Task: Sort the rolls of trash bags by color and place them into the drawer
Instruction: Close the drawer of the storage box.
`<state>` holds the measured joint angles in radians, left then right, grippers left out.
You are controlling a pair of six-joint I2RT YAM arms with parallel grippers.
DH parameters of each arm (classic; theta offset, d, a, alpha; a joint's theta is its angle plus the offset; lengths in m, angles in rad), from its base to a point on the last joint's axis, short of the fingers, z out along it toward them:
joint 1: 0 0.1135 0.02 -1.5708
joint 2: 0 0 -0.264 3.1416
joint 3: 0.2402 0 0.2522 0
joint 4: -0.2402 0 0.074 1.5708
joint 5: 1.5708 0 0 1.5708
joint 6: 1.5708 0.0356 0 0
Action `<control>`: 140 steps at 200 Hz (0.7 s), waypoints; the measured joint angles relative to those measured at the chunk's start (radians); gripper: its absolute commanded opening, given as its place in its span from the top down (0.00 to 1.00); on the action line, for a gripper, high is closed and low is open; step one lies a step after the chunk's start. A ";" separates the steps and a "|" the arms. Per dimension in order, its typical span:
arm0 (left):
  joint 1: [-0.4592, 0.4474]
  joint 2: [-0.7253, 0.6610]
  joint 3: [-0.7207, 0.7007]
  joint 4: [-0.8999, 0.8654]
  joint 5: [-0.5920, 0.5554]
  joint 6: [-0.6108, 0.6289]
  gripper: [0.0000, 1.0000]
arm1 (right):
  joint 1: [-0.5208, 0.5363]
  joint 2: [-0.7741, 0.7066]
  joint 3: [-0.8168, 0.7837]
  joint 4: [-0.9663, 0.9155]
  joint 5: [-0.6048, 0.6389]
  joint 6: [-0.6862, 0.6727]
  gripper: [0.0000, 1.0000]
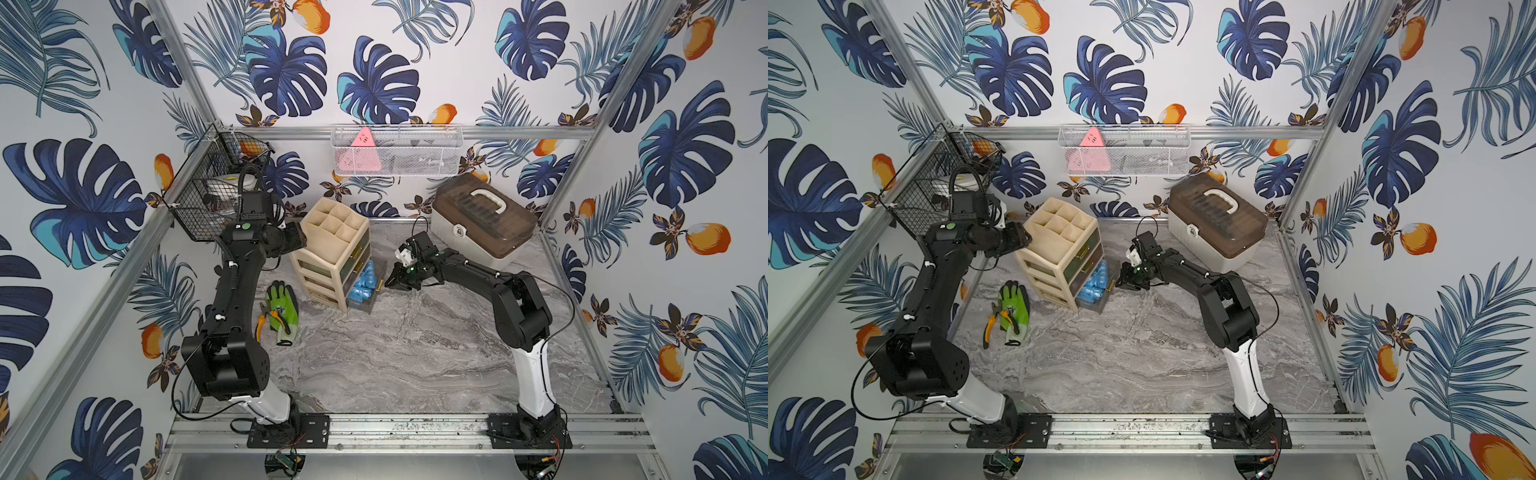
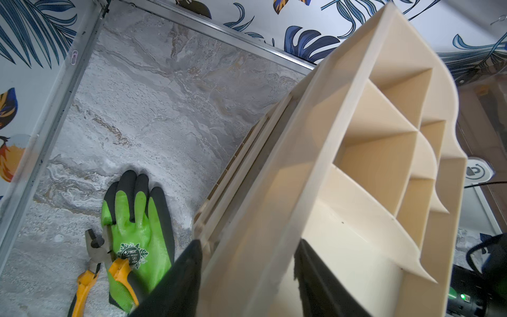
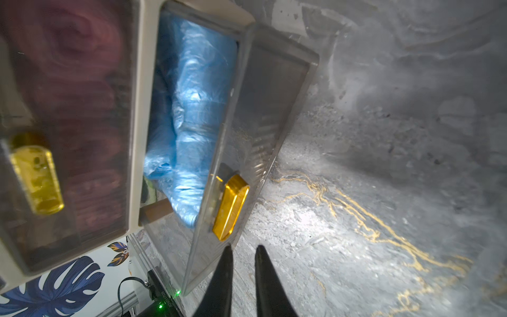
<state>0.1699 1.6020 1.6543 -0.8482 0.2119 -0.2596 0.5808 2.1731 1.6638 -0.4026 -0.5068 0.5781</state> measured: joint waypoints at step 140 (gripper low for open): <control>-0.002 0.023 -0.002 -0.014 -0.019 0.016 0.44 | 0.052 0.151 0.222 -0.106 0.029 0.018 0.82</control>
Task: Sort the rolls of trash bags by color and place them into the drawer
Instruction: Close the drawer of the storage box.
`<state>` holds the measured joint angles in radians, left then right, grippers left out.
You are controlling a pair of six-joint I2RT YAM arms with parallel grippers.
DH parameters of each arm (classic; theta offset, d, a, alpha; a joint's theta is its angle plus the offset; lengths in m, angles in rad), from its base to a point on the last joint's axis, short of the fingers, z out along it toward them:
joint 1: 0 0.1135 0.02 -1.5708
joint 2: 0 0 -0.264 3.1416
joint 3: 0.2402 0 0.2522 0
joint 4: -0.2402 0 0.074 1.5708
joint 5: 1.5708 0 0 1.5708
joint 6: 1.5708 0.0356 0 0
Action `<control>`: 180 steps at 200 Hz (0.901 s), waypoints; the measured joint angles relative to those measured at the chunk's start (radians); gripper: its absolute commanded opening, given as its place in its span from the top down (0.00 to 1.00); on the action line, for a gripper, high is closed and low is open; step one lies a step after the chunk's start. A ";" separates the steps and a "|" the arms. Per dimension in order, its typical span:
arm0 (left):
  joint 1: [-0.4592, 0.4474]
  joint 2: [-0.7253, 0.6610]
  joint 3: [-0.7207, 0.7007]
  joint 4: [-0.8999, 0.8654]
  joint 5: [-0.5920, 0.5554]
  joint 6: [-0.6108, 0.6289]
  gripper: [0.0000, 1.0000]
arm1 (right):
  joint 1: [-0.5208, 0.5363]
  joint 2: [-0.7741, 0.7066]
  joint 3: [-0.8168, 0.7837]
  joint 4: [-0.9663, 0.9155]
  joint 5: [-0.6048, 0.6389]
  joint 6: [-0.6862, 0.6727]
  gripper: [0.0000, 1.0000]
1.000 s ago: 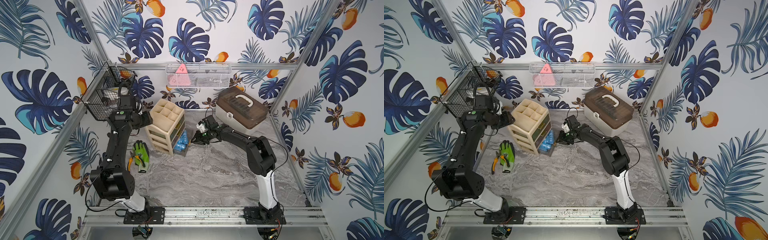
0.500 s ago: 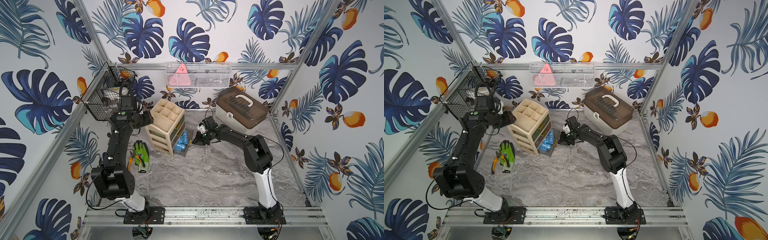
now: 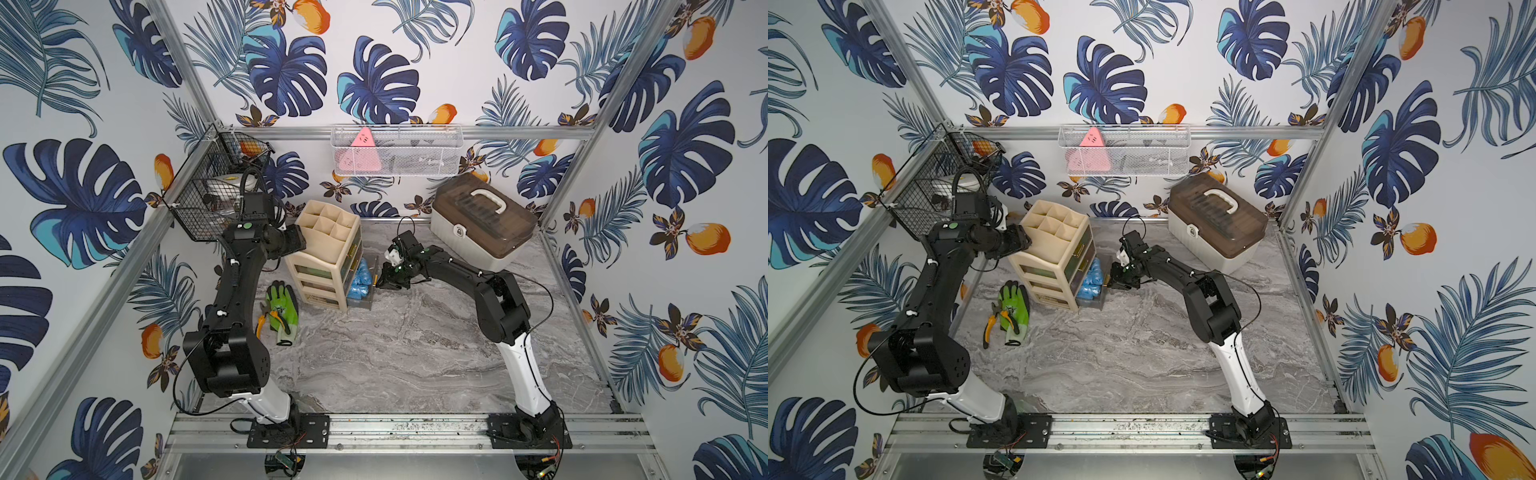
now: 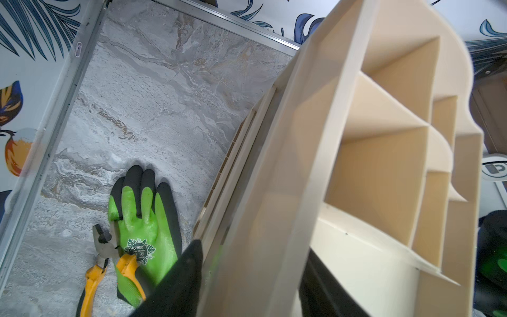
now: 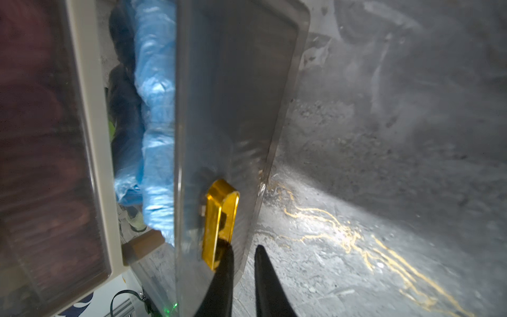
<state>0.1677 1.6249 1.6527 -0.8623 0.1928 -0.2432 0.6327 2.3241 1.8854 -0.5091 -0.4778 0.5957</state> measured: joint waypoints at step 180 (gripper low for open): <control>-0.017 0.027 0.015 0.060 -0.032 0.033 0.46 | 0.024 -0.012 -0.080 0.113 -0.053 0.127 0.77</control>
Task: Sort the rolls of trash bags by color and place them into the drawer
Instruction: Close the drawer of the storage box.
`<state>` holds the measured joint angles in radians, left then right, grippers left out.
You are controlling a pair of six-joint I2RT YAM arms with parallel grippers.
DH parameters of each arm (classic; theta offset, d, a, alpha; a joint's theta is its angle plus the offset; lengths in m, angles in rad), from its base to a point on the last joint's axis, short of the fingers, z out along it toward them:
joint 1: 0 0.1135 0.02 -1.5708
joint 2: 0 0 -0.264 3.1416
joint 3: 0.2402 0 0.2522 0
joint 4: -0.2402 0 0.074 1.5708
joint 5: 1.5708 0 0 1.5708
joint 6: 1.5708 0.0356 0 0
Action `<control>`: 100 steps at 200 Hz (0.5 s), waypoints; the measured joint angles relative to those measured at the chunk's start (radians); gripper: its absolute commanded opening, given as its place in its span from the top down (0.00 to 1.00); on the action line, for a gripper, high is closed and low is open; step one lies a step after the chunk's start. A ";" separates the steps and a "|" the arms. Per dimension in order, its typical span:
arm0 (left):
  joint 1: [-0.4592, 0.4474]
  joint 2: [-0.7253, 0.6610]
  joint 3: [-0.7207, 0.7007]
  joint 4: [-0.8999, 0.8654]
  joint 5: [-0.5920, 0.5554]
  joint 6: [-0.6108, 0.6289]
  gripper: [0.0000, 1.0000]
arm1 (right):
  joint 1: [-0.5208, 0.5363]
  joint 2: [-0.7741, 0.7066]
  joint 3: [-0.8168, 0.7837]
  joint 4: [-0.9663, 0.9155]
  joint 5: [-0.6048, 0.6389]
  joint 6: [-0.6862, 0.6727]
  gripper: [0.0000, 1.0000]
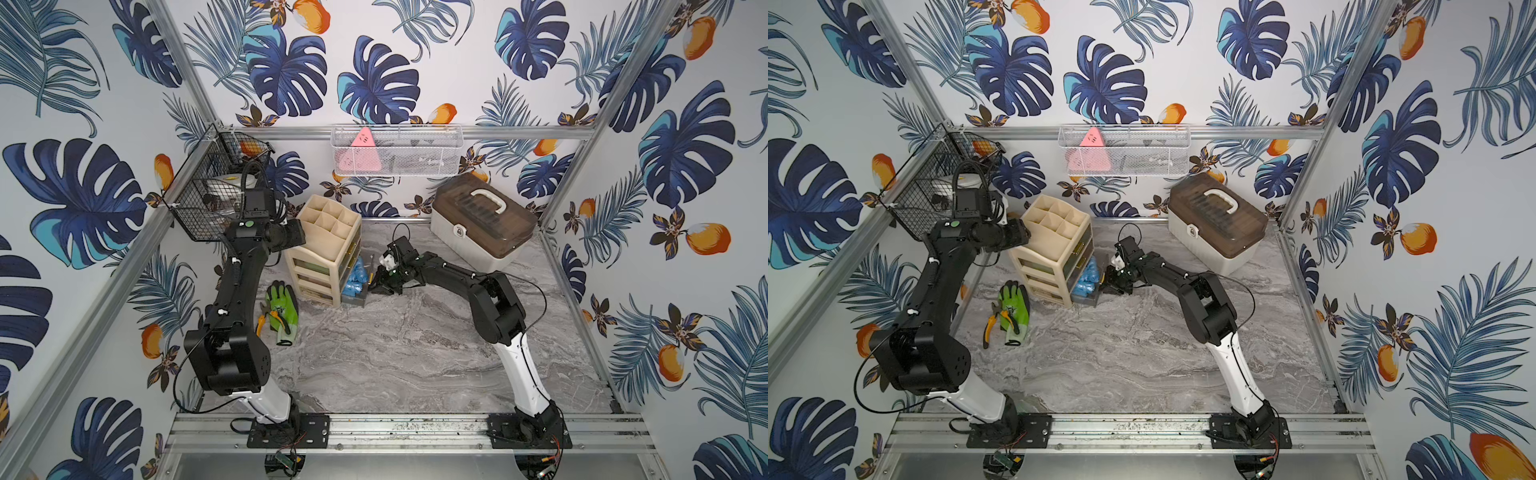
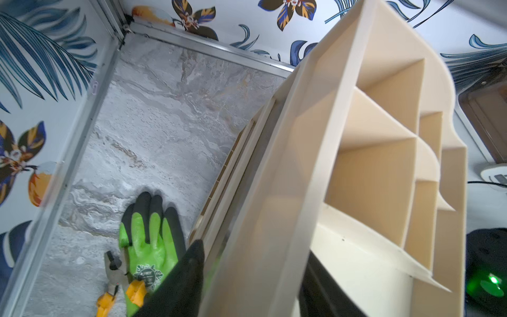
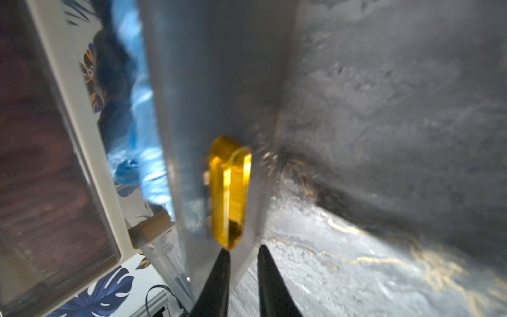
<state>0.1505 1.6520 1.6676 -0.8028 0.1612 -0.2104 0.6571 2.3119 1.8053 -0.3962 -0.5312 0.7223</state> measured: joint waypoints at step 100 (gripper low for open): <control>-0.023 0.029 0.010 -0.008 0.057 0.001 0.46 | -0.130 -0.129 -0.266 0.084 -0.014 -0.089 0.78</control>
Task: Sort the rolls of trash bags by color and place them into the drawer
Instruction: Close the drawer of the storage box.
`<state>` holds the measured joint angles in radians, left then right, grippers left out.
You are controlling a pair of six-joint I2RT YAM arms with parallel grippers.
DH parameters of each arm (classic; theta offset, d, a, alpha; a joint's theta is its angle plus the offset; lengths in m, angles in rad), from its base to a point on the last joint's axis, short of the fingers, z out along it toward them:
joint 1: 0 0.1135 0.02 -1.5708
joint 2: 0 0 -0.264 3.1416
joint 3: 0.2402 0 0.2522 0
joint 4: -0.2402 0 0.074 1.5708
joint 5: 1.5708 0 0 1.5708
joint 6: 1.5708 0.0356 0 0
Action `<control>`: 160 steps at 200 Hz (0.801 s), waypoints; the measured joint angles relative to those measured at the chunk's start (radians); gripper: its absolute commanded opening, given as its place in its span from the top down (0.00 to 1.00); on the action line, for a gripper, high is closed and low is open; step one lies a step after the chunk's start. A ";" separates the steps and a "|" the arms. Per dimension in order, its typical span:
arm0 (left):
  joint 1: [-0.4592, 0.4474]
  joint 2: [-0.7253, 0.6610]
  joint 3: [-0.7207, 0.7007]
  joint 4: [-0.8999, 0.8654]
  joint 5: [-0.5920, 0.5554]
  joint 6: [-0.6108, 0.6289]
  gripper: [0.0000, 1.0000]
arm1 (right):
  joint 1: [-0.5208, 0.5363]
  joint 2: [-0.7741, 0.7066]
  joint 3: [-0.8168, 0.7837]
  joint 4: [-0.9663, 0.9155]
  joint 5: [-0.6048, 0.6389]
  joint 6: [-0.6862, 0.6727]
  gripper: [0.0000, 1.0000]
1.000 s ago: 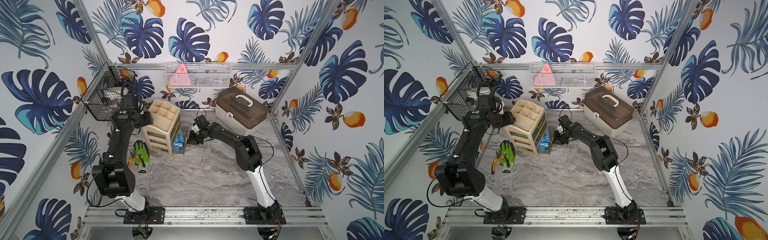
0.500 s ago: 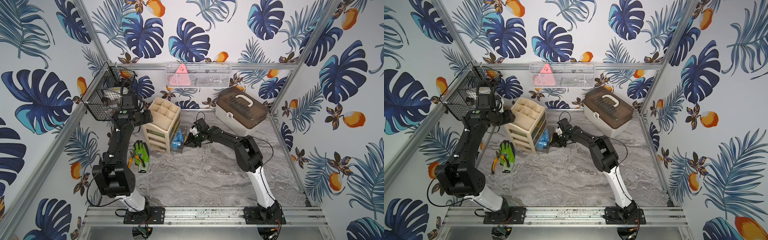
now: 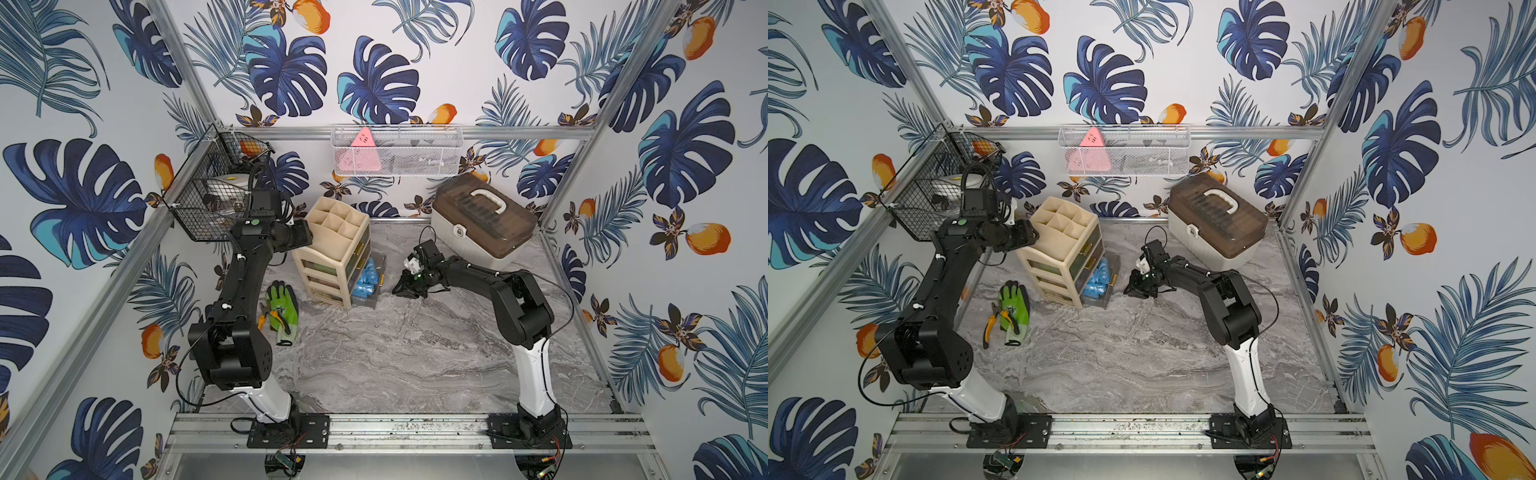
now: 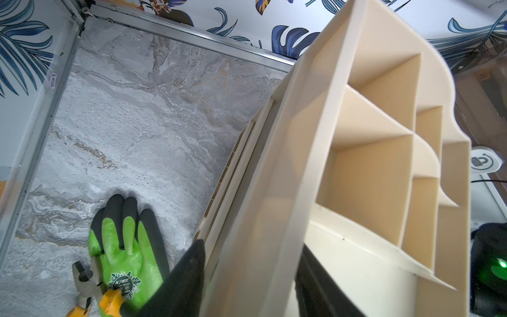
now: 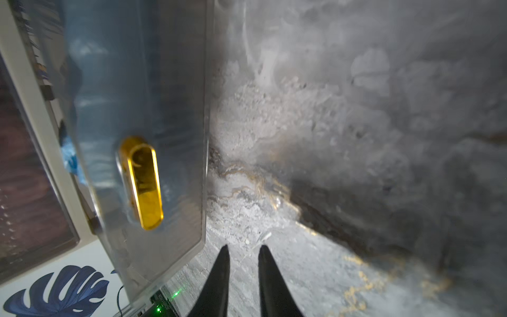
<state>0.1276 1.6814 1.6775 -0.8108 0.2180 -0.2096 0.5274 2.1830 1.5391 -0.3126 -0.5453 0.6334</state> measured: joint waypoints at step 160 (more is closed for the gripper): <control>-0.008 0.002 -0.002 0.006 0.003 -0.001 0.46 | 0.113 -0.067 -0.193 0.234 -0.088 0.170 0.79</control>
<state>0.1192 1.6833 1.6752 -0.8043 0.2211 -0.2108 0.6407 2.1159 1.3464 -0.0788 -0.6331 0.8036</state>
